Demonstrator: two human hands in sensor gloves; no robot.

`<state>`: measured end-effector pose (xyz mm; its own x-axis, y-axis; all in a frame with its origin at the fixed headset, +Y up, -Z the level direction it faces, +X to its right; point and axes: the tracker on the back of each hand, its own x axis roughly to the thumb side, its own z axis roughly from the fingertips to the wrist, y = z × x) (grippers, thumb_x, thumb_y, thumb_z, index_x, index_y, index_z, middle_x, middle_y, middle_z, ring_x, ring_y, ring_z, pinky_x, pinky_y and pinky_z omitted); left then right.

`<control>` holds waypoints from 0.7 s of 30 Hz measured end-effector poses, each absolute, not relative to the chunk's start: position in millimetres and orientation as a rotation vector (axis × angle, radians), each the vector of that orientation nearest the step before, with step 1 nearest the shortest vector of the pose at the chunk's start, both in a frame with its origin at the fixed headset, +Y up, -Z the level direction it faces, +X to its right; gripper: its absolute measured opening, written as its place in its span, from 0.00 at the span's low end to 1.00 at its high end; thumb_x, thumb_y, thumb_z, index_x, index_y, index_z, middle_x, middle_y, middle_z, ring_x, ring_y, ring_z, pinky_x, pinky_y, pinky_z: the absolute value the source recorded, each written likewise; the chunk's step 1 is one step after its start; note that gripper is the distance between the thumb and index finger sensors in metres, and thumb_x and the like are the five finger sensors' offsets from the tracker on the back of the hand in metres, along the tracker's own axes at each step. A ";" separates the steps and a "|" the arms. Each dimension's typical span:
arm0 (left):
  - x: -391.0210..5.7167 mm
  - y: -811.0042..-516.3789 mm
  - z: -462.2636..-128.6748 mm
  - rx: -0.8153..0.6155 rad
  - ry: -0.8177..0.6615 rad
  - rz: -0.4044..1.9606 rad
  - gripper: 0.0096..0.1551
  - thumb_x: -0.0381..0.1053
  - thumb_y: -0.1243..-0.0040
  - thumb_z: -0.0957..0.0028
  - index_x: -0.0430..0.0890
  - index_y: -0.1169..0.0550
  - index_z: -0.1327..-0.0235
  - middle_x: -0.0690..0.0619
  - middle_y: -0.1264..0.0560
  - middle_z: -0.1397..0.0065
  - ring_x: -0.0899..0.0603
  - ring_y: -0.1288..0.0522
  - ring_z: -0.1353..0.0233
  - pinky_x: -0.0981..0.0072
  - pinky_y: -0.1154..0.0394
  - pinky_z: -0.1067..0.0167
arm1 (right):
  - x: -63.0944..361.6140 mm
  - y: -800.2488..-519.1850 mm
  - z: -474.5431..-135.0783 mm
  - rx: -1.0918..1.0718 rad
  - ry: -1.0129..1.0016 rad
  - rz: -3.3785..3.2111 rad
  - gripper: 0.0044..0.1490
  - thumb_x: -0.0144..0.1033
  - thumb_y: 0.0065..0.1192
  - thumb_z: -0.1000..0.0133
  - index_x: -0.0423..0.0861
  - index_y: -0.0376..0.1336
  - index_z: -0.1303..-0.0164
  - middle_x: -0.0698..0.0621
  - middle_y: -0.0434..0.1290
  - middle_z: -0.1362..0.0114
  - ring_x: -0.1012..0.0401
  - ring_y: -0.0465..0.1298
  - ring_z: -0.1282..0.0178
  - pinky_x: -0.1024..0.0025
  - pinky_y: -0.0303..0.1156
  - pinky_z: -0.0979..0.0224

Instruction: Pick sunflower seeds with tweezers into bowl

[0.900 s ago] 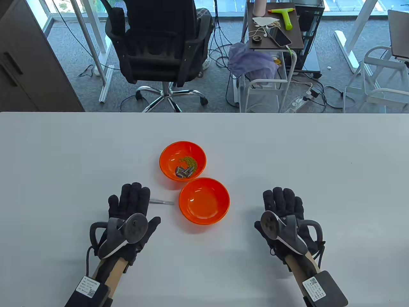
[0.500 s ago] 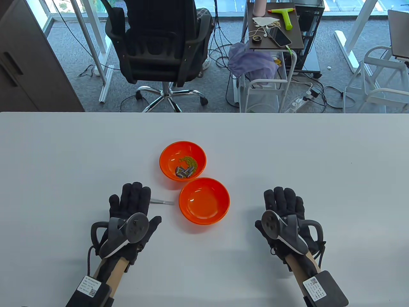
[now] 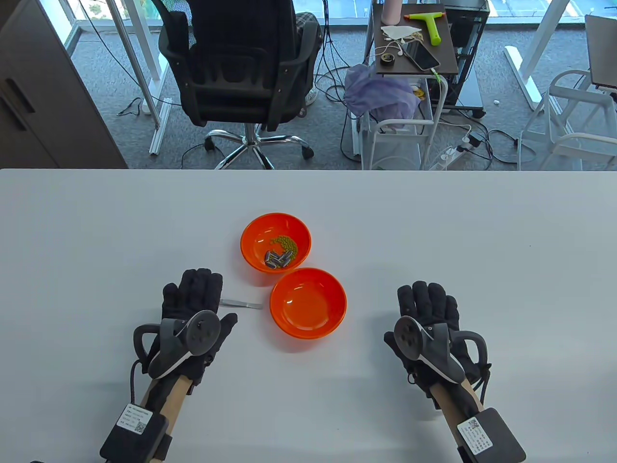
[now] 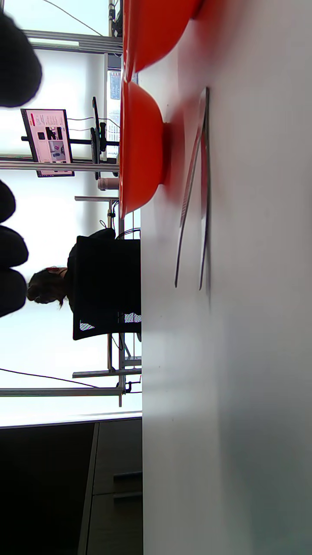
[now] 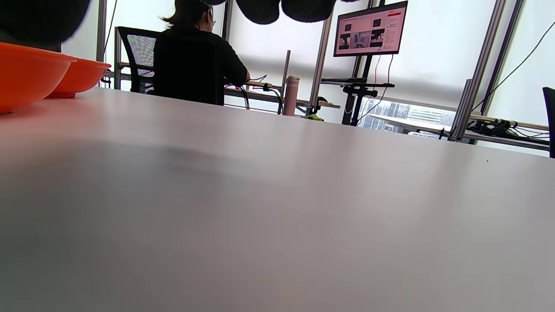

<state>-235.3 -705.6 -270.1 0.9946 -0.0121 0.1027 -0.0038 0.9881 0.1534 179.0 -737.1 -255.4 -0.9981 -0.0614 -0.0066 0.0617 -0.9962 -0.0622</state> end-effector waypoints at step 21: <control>-235.0 -745.2 -337.0 -0.101 -0.058 -0.226 0.28 0.58 0.28 0.59 0.63 0.20 0.41 0.61 0.20 0.30 0.48 0.19 0.28 0.43 0.28 0.26 | 172.8 -737.8 -255.2 -0.025 0.055 -3.080 0.60 0.70 0.59 0.61 0.61 0.41 0.21 0.54 0.44 0.13 0.47 0.49 0.12 0.48 0.46 0.14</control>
<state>-235.0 -745.2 -337.0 0.9729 -0.2207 0.0683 0.2265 0.9695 -0.0932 172.8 -737.8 -255.2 -0.9980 -0.0610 0.0148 0.0604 -0.9975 -0.0359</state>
